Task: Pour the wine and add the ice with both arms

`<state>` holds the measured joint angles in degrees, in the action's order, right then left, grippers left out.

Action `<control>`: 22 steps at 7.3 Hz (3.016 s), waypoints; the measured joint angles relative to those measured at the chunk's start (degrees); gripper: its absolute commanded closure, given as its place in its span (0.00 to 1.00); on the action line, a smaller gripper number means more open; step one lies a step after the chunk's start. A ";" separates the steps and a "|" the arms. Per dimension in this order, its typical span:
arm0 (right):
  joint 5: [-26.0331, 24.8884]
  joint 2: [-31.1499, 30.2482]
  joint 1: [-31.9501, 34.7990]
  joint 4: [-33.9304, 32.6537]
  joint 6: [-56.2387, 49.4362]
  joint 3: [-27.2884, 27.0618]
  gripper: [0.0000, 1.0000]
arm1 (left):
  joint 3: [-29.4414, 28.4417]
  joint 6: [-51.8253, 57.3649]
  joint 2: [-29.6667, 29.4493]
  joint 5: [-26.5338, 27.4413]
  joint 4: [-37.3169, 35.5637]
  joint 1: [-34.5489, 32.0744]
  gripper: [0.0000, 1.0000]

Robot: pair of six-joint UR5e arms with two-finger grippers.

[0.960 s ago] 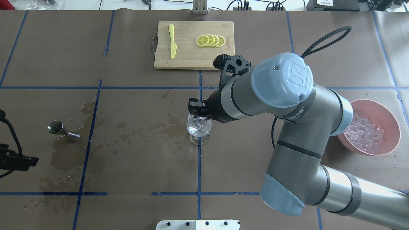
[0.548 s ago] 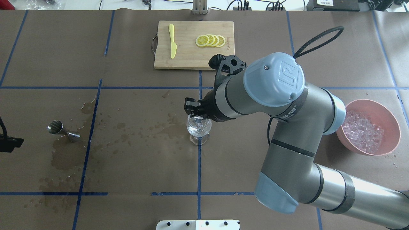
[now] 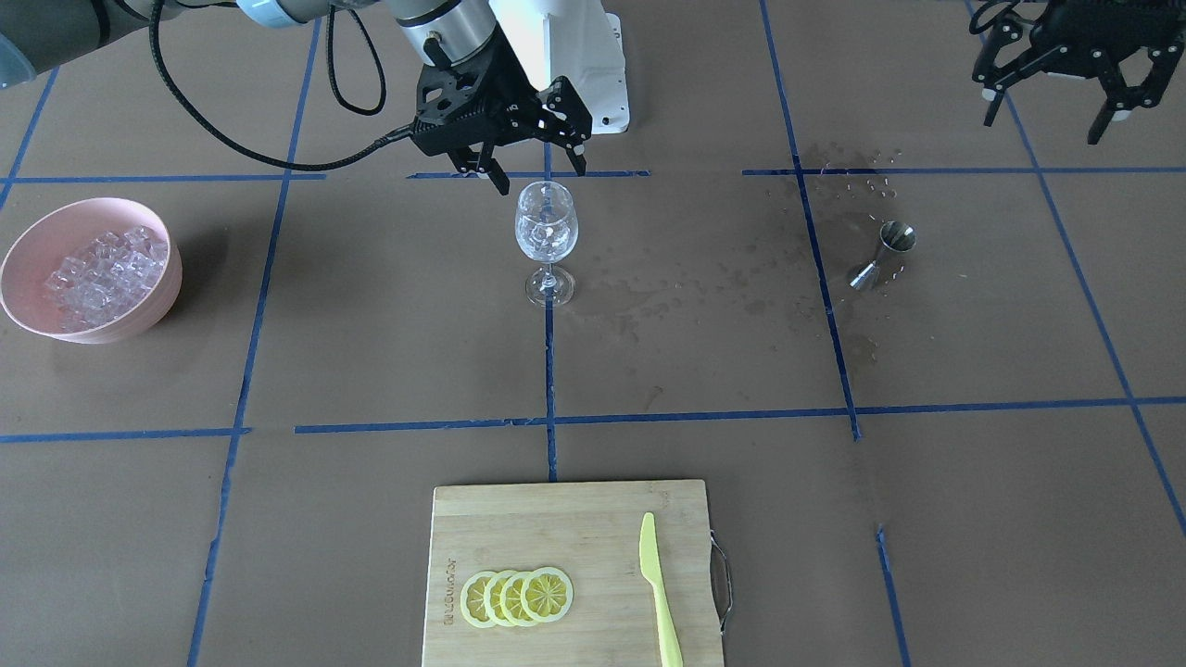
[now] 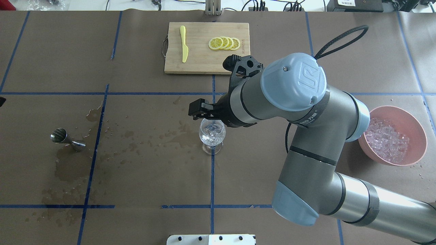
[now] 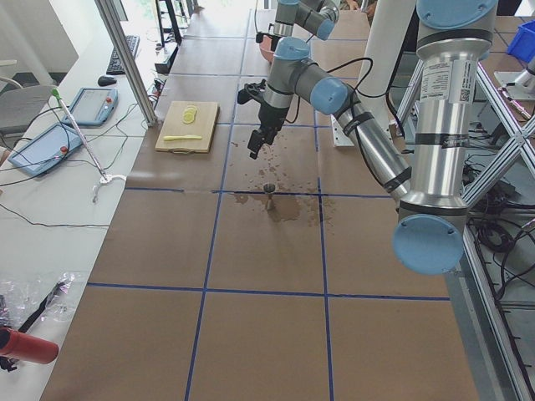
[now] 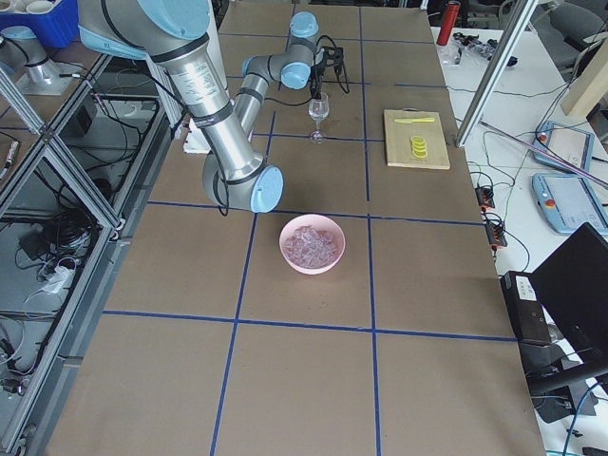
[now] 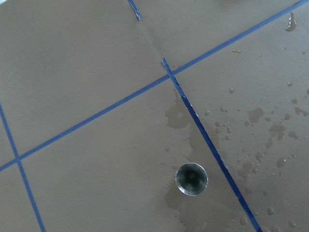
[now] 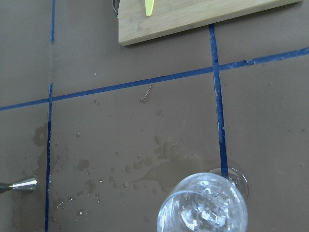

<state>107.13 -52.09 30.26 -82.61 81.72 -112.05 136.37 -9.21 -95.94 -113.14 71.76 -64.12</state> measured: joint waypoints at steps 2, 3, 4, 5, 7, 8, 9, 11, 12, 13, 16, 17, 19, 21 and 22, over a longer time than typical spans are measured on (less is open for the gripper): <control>1.94 -1.95 4.08 -0.42 -0.55 -1.88 0.00 | -10.34 8.71 -8.85 -0.03 -2.18 -5.50 0.00; 4.28 -3.89 7.36 -0.49 -1.88 -2.42 0.00 | -15.77 10.71 -12.20 -0.23 -1.64 -7.50 0.00; 7.12 -6.22 11.20 -0.52 -5.44 -2.55 0.00 | -20.40 11.60 -14.25 -0.54 0.22 -9.57 0.00; 9.61 -8.90 15.00 -0.55 -10.69 -2.39 0.00 | -23.96 11.95 -15.06 -2.02 2.39 -11.43 0.00; 12.62 -13.11 22.17 -4.63 -25.21 -1.07 0.00 | -30.62 12.24 -15.43 -8.98 5.54 -16.08 0.00; 13.07 -13.92 25.33 -10.07 -34.74 -0.43 0.00 | -33.78 12.32 -15.32 -12.37 6.20 -18.48 0.00; 13.21 -15.06 28.35 -15.12 -44.09 0.07 0.00 | -36.98 12.35 -14.84 -15.83 6.44 -21.35 0.00; 15.08 -20.22 33.87 -18.60 -56.36 1.22 0.00 | -40.46 12.16 -11.84 -20.75 6.58 -25.25 0.00; 16.80 -23.72 36.99 -18.77 -61.66 2.00 0.00 | -41.15 11.90 -9.13 -21.42 7.66 -25.74 0.00; 18.18 -26.53 40.29 -18.80 -67.67 3.45 0.00 | -42.14 11.79 -6.37 -21.54 10.21 -25.87 0.00; 24.51 -29.40 51.74 -18.76 -87.02 13.33 0.00 | -44.62 11.91 -2.82 -21.63 14.42 -25.92 0.00; 25.63 -29.59 54.46 -18.74 -90.72 15.42 0.00 | -44.82 12.03 -1.88 -21.62 14.66 -25.90 0.00; 27.03 -31.16 56.63 -18.31 -92.84 16.62 0.00 | -44.85 12.06 0.86 -21.68 15.31 -25.88 0.00; 27.14 -32.94 57.17 -15.80 -93.10 17.18 0.00 | -45.01 11.74 2.61 -21.88 15.41 -25.88 0.00; 27.27 -33.15 57.82 -15.14 -92.77 18.00 0.00 | -45.21 11.73 3.52 -21.92 15.56 -25.88 0.00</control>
<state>134.39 -85.24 88.08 -97.76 -11.05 -94.05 91.16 2.52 -92.43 -135.06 87.32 -90.00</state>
